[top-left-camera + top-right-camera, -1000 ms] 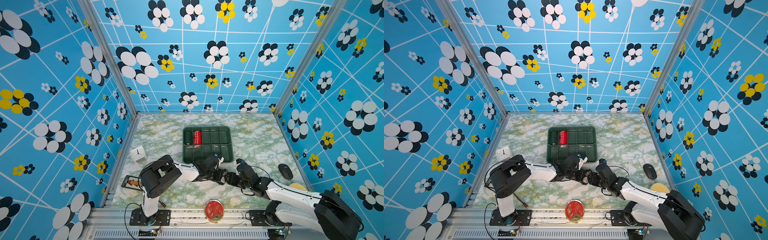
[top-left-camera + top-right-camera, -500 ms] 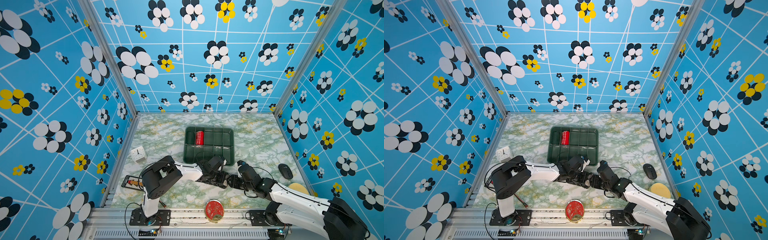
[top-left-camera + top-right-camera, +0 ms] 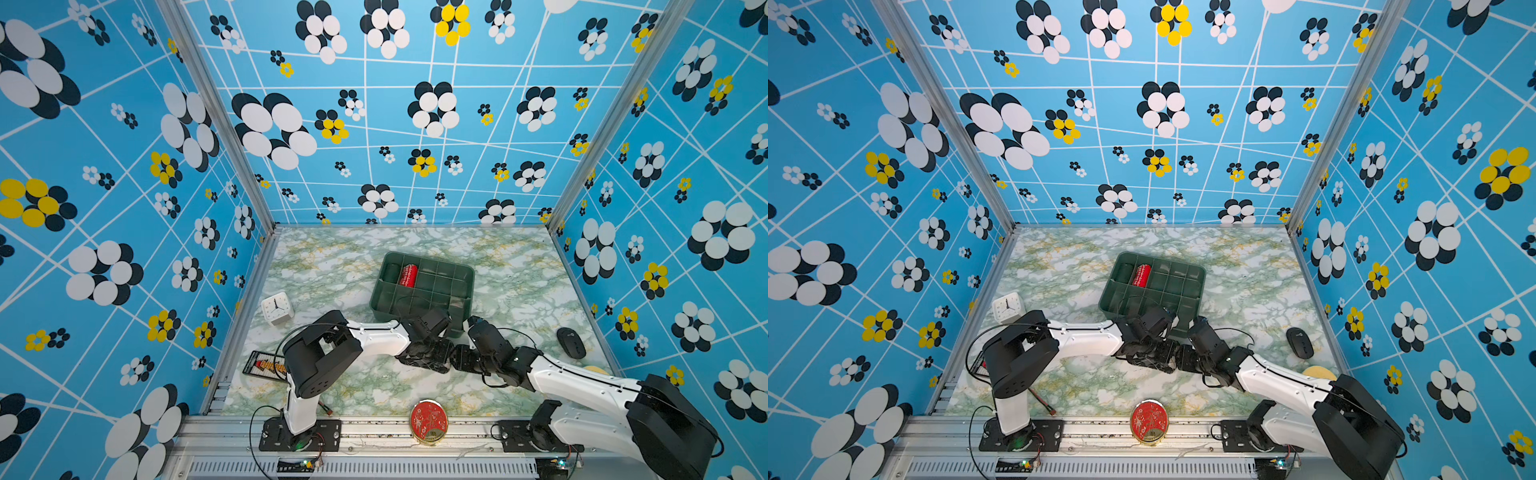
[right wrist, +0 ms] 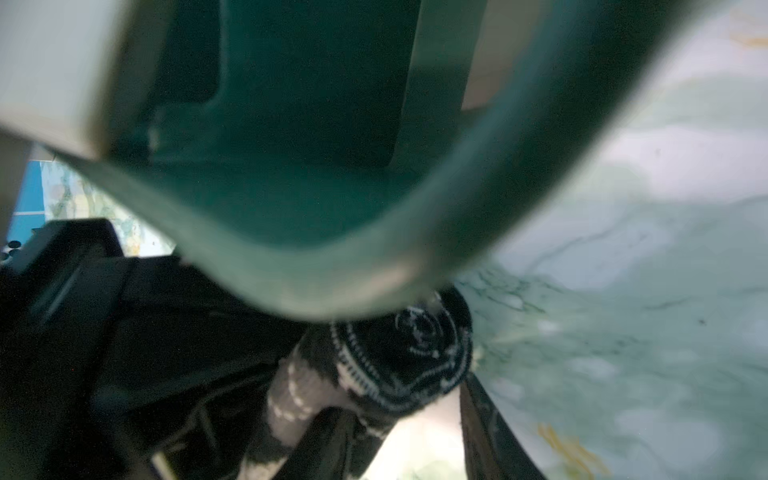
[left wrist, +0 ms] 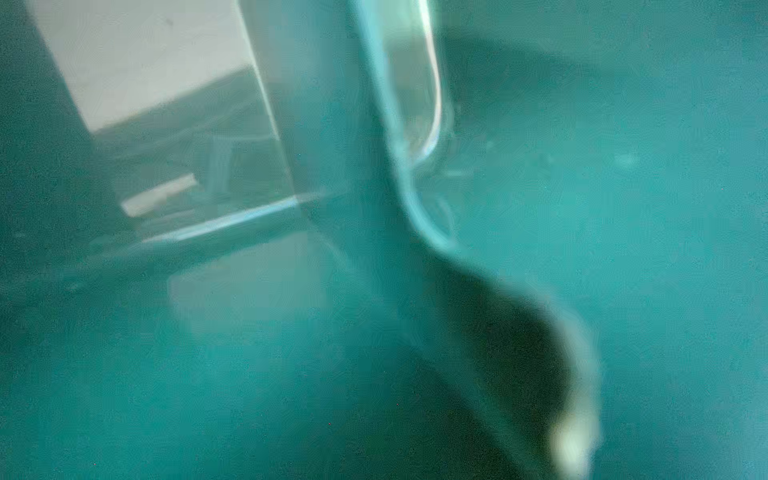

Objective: Roll the socks

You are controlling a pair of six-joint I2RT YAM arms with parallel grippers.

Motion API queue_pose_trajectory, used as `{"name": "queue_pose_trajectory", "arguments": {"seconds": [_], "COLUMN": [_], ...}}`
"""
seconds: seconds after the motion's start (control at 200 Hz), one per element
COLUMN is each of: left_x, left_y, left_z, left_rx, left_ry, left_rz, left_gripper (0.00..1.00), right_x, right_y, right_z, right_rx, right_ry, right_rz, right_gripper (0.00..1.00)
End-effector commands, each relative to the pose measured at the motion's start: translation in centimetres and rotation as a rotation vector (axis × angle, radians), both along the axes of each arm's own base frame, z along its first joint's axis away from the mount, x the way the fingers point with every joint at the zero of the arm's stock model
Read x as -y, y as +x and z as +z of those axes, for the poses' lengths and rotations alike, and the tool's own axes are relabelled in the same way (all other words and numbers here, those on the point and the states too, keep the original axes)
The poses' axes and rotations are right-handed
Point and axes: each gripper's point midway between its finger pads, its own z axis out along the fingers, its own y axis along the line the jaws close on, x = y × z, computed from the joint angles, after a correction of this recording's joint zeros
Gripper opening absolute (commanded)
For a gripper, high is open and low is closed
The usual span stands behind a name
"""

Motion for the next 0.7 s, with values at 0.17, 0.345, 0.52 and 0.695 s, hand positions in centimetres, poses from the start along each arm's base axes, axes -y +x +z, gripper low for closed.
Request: {"name": "queue_pose_trajectory", "arguments": {"seconds": [0.17,0.345,0.52,0.695], "left_x": [3.7,4.6,5.3,5.6], "left_y": [-9.2,-9.8,-10.1,-10.7], "left_z": [1.7,1.6,2.8,2.5], "left_rx": [-0.137,-0.13,-0.116,-0.061], "left_ry": [-0.039,-0.028,-0.042,0.039], "left_rz": [-0.273,-0.29,-0.289,-0.304], "left_gripper": [0.0,0.0,0.0,0.0], "right_x": [-4.6,-4.8,-4.6,-4.7], "right_y": [3.0,2.9,2.5,2.0], "right_z": [4.4,4.6,5.0,5.0], "right_rx": [0.148,0.148,0.149,0.137], "right_ry": [0.176,0.188,0.188,0.194], "right_rz": [0.068,0.078,0.086,0.115], "right_gripper": [0.44,0.44,0.44,0.44]}}
